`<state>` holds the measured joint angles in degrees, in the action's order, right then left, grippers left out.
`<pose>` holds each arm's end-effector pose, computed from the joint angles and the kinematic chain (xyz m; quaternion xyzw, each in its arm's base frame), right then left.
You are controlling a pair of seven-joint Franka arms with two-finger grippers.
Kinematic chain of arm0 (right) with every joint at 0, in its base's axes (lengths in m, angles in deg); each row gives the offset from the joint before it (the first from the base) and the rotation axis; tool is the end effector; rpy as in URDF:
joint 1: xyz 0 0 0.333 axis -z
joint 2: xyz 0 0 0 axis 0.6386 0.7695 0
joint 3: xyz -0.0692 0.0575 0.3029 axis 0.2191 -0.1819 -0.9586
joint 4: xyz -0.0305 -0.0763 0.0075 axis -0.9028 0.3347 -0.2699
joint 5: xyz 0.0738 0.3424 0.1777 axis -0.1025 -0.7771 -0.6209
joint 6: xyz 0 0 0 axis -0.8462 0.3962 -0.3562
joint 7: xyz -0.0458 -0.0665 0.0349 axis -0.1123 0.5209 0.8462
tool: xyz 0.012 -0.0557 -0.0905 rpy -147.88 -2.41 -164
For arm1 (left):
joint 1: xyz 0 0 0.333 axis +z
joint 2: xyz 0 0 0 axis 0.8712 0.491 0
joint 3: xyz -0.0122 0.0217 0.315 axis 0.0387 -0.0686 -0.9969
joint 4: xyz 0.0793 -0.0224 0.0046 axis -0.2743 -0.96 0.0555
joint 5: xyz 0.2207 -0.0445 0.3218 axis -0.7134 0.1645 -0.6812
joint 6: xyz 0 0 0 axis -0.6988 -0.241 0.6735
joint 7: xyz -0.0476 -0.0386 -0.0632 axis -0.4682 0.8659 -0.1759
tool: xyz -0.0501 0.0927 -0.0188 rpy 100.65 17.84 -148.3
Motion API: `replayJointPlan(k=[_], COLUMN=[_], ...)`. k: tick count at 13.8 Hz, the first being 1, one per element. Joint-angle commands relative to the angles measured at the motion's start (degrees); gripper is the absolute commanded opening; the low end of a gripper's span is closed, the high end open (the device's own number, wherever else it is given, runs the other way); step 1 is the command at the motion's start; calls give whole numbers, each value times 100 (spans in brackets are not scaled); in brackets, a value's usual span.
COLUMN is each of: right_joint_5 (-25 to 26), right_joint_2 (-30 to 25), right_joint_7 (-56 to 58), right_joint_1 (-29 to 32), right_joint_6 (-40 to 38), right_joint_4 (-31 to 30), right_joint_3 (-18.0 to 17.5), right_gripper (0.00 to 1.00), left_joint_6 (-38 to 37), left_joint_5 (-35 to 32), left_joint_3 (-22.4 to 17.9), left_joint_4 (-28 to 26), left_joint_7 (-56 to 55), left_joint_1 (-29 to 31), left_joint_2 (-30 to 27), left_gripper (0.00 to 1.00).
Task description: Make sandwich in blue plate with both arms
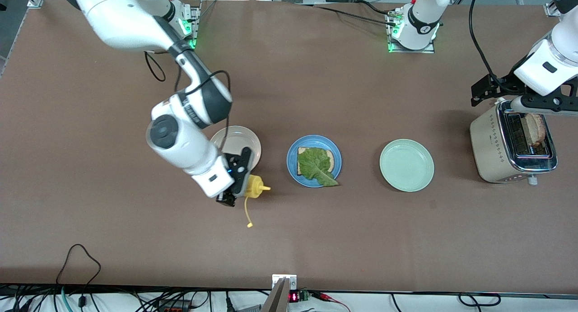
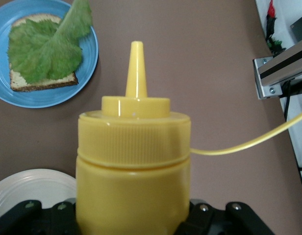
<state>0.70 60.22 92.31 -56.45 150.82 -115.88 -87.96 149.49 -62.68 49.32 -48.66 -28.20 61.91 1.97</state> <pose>0.6769 0.3660 0.3462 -0.7585 -0.6390 -0.1266 0.0198 0.5458 -0.0319 0.5847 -0.9995 0.0330 0.0018 0.0026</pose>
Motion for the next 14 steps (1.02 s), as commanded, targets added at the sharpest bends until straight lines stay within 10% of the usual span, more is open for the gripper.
replayJointPlan(k=[1,10,14], right_joint_5=[908,1667,1843], right_joint_2=[-88,298,658], right_joint_7=[-903,-1768,-1768], right_joint_1=[-432,-2813,-3325], right_joint_6=[-353,-1356,-1488], right_joint_4=[43,553,746], right_joint_3=[153,2217,2596], right_gripper=[37,36,36], left_joint_6=[-29,-64,-64], left_joint_5=[62,62,62], left_joint_3=[-45,-45,-45], left_joint_4=[-46,-38,-46], left_joint_7=[-32,-32,-32], left_joint_1=[-44,-44,-44], left_joint_2=[-70,-70,-70], left_gripper=[100,100,100])
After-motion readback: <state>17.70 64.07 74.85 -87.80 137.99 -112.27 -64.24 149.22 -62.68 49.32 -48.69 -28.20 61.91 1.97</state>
